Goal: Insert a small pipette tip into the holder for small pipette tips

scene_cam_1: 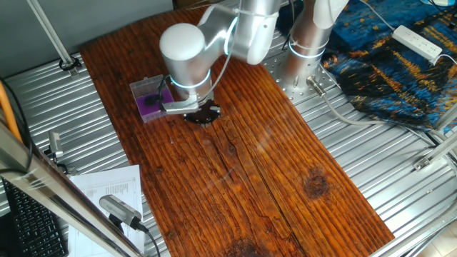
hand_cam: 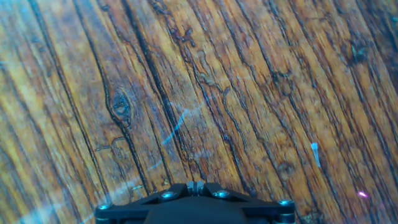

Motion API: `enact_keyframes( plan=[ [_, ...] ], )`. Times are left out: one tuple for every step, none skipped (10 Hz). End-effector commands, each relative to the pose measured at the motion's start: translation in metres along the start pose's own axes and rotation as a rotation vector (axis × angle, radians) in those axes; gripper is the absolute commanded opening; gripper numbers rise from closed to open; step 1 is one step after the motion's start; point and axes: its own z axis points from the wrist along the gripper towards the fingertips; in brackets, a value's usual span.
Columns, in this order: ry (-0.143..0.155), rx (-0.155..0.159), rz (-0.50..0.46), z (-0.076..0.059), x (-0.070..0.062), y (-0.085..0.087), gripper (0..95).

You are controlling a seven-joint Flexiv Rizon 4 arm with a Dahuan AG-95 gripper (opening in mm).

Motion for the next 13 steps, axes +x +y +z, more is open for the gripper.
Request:
enact_keyframes(
  plan=[
    [-0.017,0.019,0.05,0.001,0.001,0.0,0.0],
    [-0.009,0.021,0.037,0.002,0.004,-0.002,0.0],
    [-0.013,0.019,0.034,0.002,0.005,-0.003,0.0],
    [-0.017,0.016,-0.046,0.001,0.014,-0.019,0.0],
    [-0.016,0.017,-0.079,0.001,0.014,-0.019,0.0],
    [-0.017,0.017,-0.105,0.001,0.014,-0.019,0.0],
    [-0.025,0.014,-0.127,0.001,0.014,-0.019,0.0],
    [-0.052,0.006,-0.146,0.001,0.014,-0.019,0.0],
    [-0.055,0.006,-0.152,0.001,0.014,-0.019,0.0],
    [-0.05,0.003,-0.134,0.001,0.014,-0.019,0.0],
    [-0.043,-0.002,-0.095,0.001,0.014,-0.019,0.0],
    [-0.045,-0.003,-0.057,0.001,0.014,-0.019,0.0],
    [-0.045,0.001,-0.033,0.001,0.014,-0.019,0.0]
  ],
)
